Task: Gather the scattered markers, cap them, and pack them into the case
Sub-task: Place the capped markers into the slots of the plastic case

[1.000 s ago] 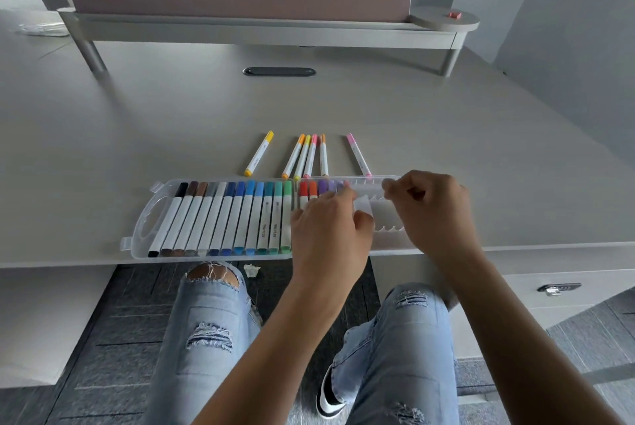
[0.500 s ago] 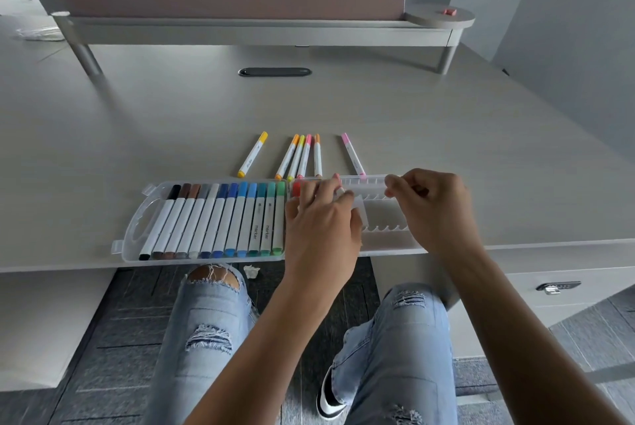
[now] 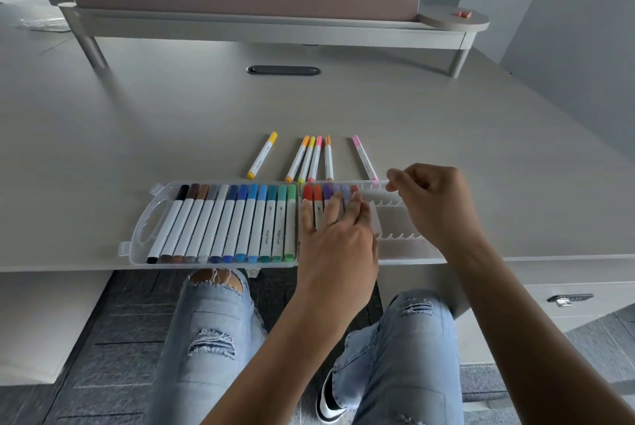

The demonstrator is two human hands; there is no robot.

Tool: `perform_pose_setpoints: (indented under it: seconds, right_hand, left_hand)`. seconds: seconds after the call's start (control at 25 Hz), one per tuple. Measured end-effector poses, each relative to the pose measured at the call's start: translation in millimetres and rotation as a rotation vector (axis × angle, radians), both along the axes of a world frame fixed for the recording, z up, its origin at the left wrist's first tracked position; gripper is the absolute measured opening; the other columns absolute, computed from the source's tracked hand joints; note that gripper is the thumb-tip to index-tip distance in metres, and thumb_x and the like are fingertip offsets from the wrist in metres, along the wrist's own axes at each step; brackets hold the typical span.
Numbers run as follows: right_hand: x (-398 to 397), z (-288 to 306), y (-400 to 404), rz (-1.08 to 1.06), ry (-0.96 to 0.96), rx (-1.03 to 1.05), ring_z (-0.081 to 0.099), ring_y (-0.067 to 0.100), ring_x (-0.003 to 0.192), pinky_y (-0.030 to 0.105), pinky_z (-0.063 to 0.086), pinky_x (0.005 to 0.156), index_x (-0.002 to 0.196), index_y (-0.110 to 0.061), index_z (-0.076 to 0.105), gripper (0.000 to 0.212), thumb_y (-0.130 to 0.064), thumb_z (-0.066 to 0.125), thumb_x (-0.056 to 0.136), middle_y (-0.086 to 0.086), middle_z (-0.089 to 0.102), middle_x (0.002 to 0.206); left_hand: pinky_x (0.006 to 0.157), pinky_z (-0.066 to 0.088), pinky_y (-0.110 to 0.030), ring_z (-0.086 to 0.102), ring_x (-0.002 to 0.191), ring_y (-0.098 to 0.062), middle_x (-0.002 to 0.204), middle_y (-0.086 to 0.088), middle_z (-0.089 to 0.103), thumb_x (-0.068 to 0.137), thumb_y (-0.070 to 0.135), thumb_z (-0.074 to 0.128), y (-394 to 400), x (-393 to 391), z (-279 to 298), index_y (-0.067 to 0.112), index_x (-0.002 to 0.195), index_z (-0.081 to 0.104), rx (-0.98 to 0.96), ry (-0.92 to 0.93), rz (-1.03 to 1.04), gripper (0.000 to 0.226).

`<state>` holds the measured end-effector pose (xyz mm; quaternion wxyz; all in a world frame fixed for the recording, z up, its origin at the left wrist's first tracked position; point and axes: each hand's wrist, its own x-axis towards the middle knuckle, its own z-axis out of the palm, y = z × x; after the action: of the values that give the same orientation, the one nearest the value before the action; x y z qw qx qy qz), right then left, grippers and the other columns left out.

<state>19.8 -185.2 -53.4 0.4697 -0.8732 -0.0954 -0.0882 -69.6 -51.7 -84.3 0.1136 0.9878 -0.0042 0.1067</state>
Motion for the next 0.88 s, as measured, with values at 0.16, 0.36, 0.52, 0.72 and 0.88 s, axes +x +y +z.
perform_pose_setpoints:
  seconds: [0.16, 0.36, 0.52, 0.72, 0.88]
  right_hand:
    - [18, 2, 13, -0.012, 0.042, -0.082, 0.039, 0.008, 0.041, 0.020, 0.028, 0.043, 0.069, -0.019, 0.076, 0.028, -0.028, 0.065, 0.094, 0.003, 0.056, 0.051]
    - [62, 2, 31, -0.048, 0.043, -0.263, 0.058, 0.017, 0.061, 0.026, 0.041, 0.057, 0.078, -0.016, 0.075, 0.024, -0.032, 0.068, 0.093, -0.007, 0.062, 0.058]
    - [102, 0, 41, -0.005, 0.115, -0.498, 0.064, 0.029, 0.087, 0.031, 0.050, 0.072, 0.079, -0.021, 0.070, 0.016, -0.034, 0.074, 0.088, 0.006, 0.072, 0.088]
    - [118, -5, 50, -0.033, 0.119, -0.634, 0.065, 0.032, 0.079, 0.037, 0.057, 0.071, 0.072, -0.022, 0.067, 0.022, -0.038, 0.079, 0.082, 0.008, 0.070, 0.085]
    - [119, -7, 54, -0.058, 0.123, -0.684, 0.067, 0.028, 0.067, 0.040, 0.062, 0.065, 0.083, -0.013, 0.073, 0.033, -0.045, 0.073, 0.086, 0.005, 0.070, 0.076]
  left_hand:
    - [0.120, 0.003, -0.064, 0.008, 0.157, -0.024, 0.167, -0.001, 0.022, 0.105, 0.038, 0.034, 2, -3, 2, 0.017, 0.158, 0.029, 0.036, 0.023, -0.027, 0.057]
    - [0.119, -0.008, -0.063, -0.001, 0.157, -0.022, 0.169, -0.002, 0.013, 0.105, 0.043, 0.015, 1, -6, 4, 0.015, 0.160, 0.019, 0.015, 0.042, -0.048, 0.062]
    - [0.122, 0.009, -0.061, 0.031, 0.149, -0.023, 0.156, 0.000, 0.046, 0.105, 0.043, 0.023, 4, -1, 13, 0.018, 0.145, 0.052, -0.124, 0.007, -0.023, 0.056]
    - [0.090, 0.052, -0.039, 0.059, 0.100, -0.018, 0.105, 0.001, 0.065, 0.103, 0.040, 0.047, 34, 46, 38, 0.016, 0.111, 0.066, -0.316, -0.122, 0.153, 0.031]
    - [0.066, 0.040, -0.034, 0.056, 0.083, -0.021, 0.097, -0.005, 0.067, 0.098, 0.028, 0.059, 61, 94, 47, 0.016, 0.094, 0.063, -0.209, -0.085, 0.324, 0.014]
